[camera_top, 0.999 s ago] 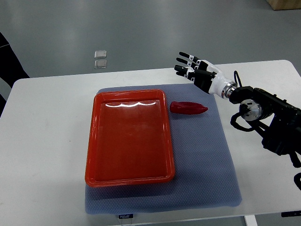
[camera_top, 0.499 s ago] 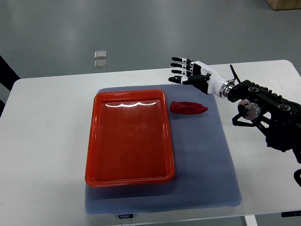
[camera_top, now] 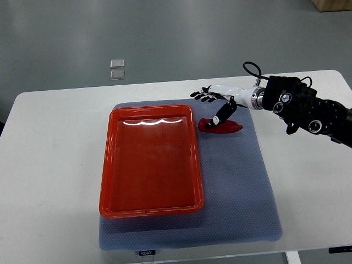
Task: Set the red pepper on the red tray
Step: 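Close the right hand's fingers around the red pepper and lift it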
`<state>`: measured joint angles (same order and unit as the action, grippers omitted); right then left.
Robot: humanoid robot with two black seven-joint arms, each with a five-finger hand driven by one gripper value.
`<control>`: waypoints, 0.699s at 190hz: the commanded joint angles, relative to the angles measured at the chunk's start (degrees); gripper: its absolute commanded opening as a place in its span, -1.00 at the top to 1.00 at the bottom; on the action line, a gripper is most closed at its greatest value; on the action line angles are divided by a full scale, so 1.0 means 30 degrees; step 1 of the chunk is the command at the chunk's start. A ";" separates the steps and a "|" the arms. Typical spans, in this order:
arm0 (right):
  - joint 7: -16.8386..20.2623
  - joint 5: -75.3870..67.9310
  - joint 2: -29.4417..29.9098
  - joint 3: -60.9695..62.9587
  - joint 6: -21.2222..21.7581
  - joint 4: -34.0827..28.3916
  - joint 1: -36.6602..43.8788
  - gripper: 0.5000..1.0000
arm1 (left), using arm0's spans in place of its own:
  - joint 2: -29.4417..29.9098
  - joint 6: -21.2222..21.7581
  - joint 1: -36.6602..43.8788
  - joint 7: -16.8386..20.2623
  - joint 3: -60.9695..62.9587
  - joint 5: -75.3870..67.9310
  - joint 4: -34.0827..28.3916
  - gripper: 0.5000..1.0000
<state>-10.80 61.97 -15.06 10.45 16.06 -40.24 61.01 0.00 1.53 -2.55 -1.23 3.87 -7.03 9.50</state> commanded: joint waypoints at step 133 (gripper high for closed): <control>0.0171 0.1490 0.0361 -0.3717 -0.1309 0.0961 0.0697 -0.09 | 0.0000 -0.0011 0.0000 0.0001 -0.0001 0.0000 -0.0003 -1.00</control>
<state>-10.28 65.31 -14.00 -0.52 12.24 -37.37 63.16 0.00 1.53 -2.55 -1.23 3.87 -7.03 9.50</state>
